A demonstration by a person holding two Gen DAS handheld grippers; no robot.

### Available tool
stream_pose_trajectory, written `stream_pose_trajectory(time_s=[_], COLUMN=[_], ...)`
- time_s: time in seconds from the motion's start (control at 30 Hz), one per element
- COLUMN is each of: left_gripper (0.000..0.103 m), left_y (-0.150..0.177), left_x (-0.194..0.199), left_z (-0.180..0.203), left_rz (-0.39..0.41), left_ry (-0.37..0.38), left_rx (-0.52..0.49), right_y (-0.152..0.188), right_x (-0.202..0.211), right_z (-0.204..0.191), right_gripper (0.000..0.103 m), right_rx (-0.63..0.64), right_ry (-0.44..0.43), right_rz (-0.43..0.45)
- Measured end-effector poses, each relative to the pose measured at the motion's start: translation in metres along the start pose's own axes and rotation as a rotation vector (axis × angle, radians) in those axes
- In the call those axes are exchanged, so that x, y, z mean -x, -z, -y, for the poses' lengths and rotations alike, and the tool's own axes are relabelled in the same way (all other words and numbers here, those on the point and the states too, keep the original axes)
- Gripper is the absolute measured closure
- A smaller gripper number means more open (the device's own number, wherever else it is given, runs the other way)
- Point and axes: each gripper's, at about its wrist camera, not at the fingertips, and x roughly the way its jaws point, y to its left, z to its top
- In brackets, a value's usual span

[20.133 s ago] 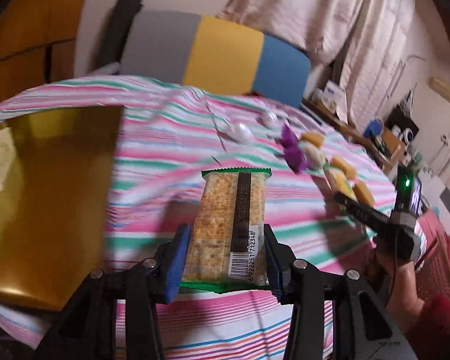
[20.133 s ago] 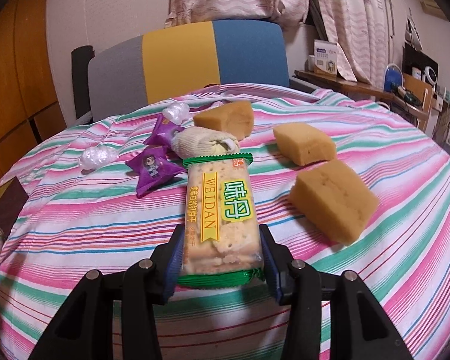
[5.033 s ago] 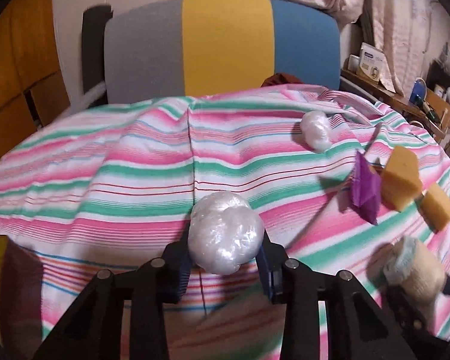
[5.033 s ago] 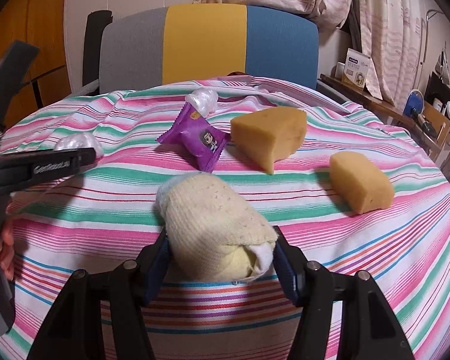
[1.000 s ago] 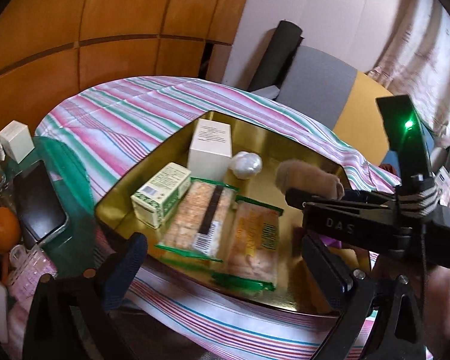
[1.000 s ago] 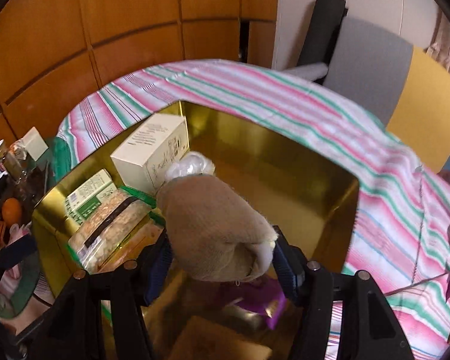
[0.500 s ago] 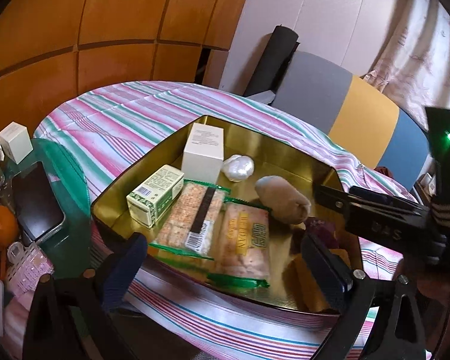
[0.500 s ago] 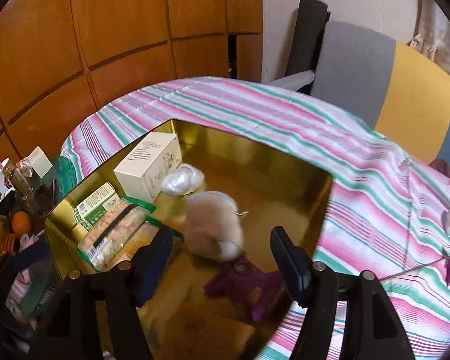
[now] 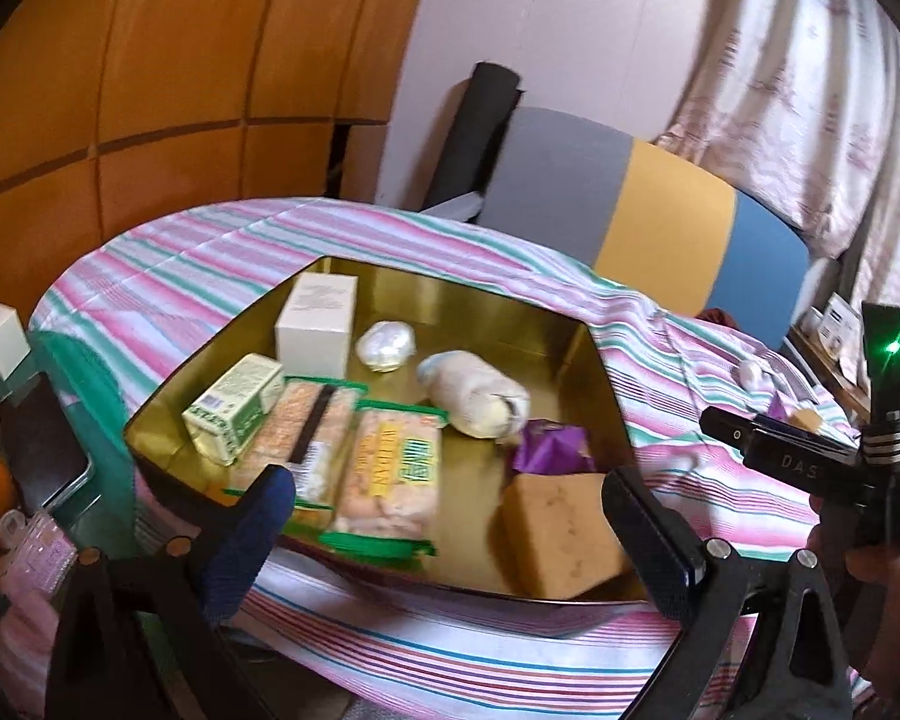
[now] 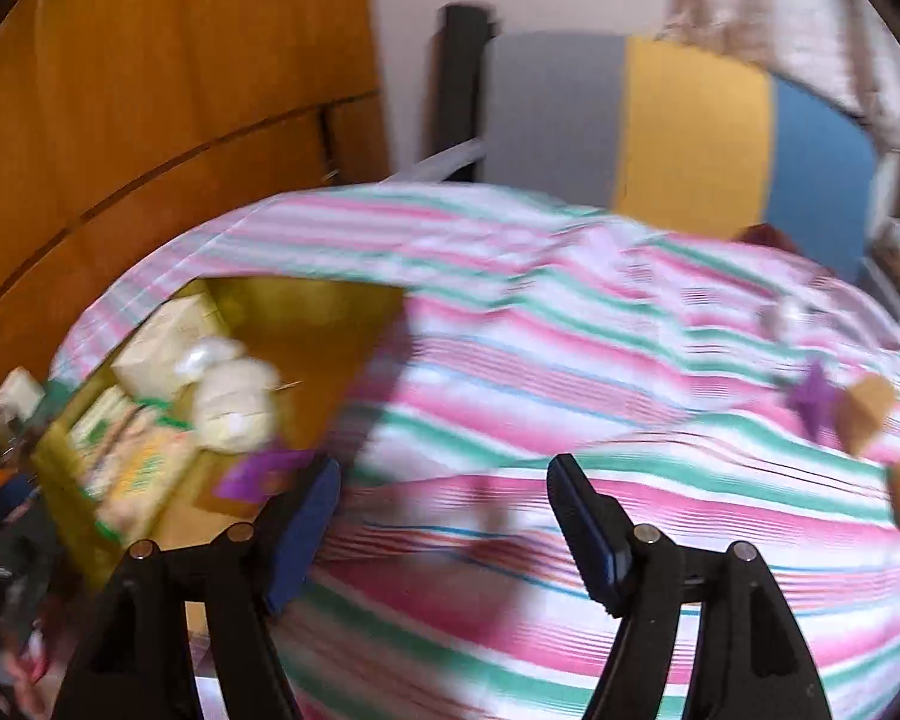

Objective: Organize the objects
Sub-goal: 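Move both grippers from the tray back toward the remaining snacks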

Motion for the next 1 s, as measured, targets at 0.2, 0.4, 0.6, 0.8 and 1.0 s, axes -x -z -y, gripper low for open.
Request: stream_pose_trajectory(time_s=[0.2, 0.4, 0.6, 0.8, 1.0], left_gripper=[0.0, 0.0, 0.0, 0.0, 0.0], left_y=[0.008, 0.019, 0.031, 0.04, 0.05], left_x=[0.004, 0.007, 0.008, 0.005, -0.006], left_z=[0.03, 0.067, 0.108, 0.14, 0.161], left_rz=[-0.009, -0.031, -0.074, -0.127, -0.192], left_ry=[0.071, 0.192, 0.301, 0.378, 0.389], left_rx=[-0.08, -0.177, -0.266, -0.31, -0.341], right_y=[0.03, 0.058, 0.068, 0.069, 0.059], right_x=[-0.004, 0.007, 0.024, 0.041, 0.049], right_z=[0.059, 0.106, 0.169, 0.241, 0.306], right_gripper=[0.015, 0.015, 0.015, 0.015, 0.015], right_rx=[-0.146, -0.185, -0.283, -0.338, -0.383], right_ry=[0.034, 0.132, 0.236, 0.44, 0.542], right_rz=[-0.08, -0.066, -0.048, -0.004, 0.018])
